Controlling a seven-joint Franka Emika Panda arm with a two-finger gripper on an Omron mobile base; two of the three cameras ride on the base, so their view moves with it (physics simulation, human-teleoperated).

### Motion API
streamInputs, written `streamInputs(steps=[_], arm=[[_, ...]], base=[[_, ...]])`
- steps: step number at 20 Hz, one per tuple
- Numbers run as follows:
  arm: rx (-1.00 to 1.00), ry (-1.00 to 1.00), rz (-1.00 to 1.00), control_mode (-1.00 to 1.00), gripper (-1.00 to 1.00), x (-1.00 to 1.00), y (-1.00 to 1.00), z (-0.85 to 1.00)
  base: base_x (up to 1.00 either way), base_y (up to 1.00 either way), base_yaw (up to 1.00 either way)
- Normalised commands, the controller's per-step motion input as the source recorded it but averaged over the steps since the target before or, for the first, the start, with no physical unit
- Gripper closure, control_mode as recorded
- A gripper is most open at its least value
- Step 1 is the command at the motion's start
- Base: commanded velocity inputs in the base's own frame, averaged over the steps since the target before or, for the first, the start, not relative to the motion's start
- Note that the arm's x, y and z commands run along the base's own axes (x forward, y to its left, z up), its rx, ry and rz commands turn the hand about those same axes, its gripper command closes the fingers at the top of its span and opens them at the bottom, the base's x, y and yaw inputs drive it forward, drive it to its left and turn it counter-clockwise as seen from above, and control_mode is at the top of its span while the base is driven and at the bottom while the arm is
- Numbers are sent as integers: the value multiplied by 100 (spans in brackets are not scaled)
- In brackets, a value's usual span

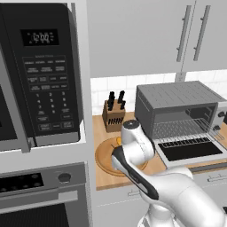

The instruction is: Pick up the kebab skewer and baguette bread, and place them inside the toaster oven. Close the toaster oven door and start by setting the timer.

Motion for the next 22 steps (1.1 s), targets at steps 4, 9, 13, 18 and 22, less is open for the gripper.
streamInputs(steps=[4,9,13,18,22], arm=[[0,0,0,-100,-100,0,-28,-38],[0,0,0,-100,-100,0,-41,-26],[0,0,0,-100,-100,0,-30,-47],[0,0,0,-100,-100,0,0,-48],[0,0,0,-100,-100,0,-1,-38]], base=[[0,0,0],[0,0,0],[0,0,0],[0,0,0],[0,0,0]])
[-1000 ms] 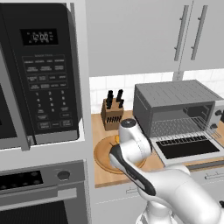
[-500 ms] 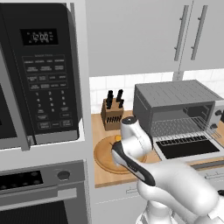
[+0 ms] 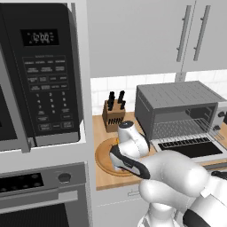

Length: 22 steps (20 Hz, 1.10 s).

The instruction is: Pick up the kebab skewer and baguette bread, and place them inside the toaster oven. Close the toaster oven door and start by setting the timer.

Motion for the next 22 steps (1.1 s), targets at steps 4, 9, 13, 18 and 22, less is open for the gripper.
streamInputs(steps=[4,9,13,18,22], arm=[[0,0,0,-100,-100,0,-17,-35],[0,0,0,-100,-100,0,-22,-26],[0,0,0,-100,100,-2,-4,-32],[0,-1,0,-100,100,-2,-1,-33],[0,-2,0,-100,100,0,-4,-14]], base=[[0,0,0],[0,0,0],[0,0,0],[0,0,0],[0,0,0]])
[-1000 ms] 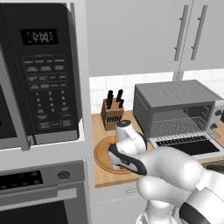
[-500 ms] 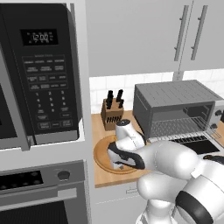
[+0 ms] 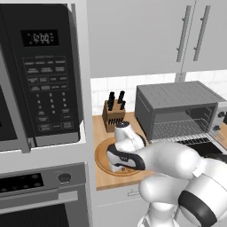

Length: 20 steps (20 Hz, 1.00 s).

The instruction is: Pick up the kebab skewer and baguette bread, and place them inside the toaster oven. Close the toaster oven door and start by setting the timer.

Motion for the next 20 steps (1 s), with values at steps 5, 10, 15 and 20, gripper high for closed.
streamInputs(steps=[5,10,15,20], arm=[[0,-8,0,-100,100,0,-8,-4],[4,-20,0,-100,100,-13,-22,56],[8,-21,0,-100,100,-49,-64,81],[7,-6,0,-100,100,-40,-85,56]], base=[[0,0,0],[0,0,0],[0,0,0],[0,0,0]])
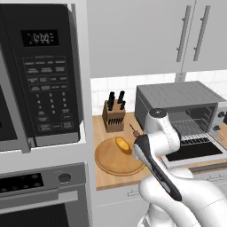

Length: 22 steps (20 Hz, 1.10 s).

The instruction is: Pick up the kebab skewer and baguette bread, and place them inside the toaster oven. Close the toaster oven door and start by setting the timer.

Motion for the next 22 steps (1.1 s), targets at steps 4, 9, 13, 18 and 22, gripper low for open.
streamInputs(steps=[4,9,13,18,22], arm=[[3,-4,0,-100,100,-19,-86,38],[1,0,0,-100,100,-6,-78,24],[0,0,0,-100,100,0,-67,1],[-1,-6,2,-100,100,-1,-56,-3],[-2,-4,5,-100,100,0,-38,-3]], base=[[0,0,0],[0,0,0],[0,0,0],[0,0,0],[0,0,0]])
